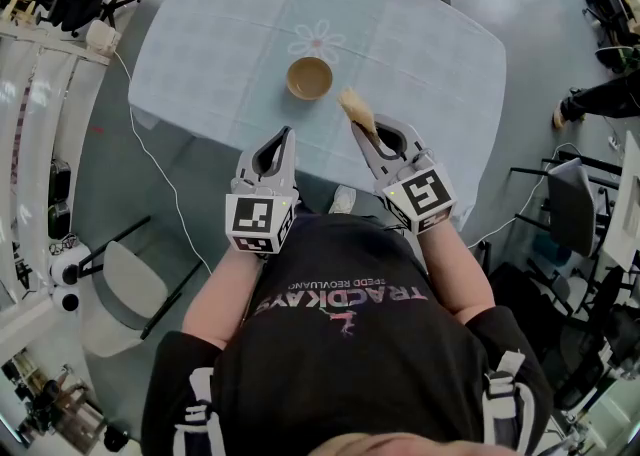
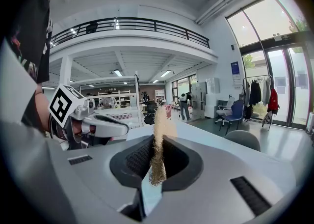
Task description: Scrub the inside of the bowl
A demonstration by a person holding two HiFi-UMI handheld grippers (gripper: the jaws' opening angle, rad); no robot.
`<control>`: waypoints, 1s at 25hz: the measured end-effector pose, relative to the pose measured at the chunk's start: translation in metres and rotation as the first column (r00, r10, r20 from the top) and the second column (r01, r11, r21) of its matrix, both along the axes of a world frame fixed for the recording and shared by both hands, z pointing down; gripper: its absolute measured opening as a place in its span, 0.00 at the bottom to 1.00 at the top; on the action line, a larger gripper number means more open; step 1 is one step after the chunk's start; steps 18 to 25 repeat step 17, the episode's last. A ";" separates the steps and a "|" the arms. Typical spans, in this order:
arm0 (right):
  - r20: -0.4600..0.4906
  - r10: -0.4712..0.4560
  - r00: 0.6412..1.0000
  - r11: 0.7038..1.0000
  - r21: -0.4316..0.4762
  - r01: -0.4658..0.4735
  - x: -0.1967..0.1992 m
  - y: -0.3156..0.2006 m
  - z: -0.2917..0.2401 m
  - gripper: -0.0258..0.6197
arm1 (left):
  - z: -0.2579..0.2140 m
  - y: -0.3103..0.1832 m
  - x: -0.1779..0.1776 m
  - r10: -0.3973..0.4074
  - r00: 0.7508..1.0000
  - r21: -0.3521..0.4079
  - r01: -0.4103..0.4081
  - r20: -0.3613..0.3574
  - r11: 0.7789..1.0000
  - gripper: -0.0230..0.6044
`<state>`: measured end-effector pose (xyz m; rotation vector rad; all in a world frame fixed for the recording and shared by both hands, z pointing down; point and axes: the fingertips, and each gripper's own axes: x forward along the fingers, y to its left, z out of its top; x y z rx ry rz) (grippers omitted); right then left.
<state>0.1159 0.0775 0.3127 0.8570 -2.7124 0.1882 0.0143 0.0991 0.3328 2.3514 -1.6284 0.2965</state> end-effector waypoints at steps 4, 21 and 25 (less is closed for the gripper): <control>0.002 -0.005 1.000 1.000 0.002 0.005 -0.001 -0.002 0.000 0.09 | 0.001 -0.002 0.001 0.000 1.000 -0.002 0.000 0.000 1.000 0.06; 0.000 -0.009 1.000 1.000 0.010 0.009 0.005 0.001 -0.001 0.09 | 0.000 0.000 0.009 0.014 1.000 0.004 -0.014 0.010 1.000 0.06; 0.000 -0.009 1.000 1.000 0.010 0.009 0.005 0.001 -0.001 0.09 | 0.000 0.000 0.009 0.014 1.000 0.004 -0.014 0.010 1.000 0.06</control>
